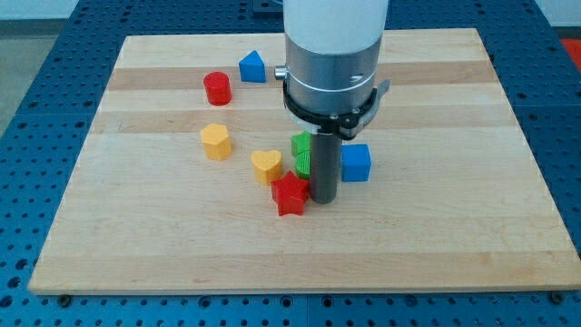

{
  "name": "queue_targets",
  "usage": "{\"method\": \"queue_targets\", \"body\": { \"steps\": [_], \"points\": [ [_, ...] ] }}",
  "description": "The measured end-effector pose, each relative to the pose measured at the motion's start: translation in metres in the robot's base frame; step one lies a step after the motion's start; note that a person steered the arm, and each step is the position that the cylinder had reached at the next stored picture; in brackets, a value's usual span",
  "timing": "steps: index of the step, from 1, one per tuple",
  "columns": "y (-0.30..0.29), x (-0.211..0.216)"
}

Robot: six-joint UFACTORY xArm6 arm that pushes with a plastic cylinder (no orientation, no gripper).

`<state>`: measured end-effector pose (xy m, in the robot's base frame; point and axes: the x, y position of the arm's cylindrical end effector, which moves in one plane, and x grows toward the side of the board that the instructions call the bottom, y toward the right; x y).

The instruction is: Place the arm right to the blue cube

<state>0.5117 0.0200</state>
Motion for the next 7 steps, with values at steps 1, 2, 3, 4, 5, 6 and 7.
{"method": "queue_targets", "body": {
  "steps": [1,2,3,4,5,6,7],
  "points": [
    [-0.006,-0.007],
    [-0.012,-0.015],
    [-0.017,-0.017],
    [-0.017,-0.014],
    [-0.011,-0.010],
    [0.022,-0.007],
    [0.056,-0.004]
  ]
}}
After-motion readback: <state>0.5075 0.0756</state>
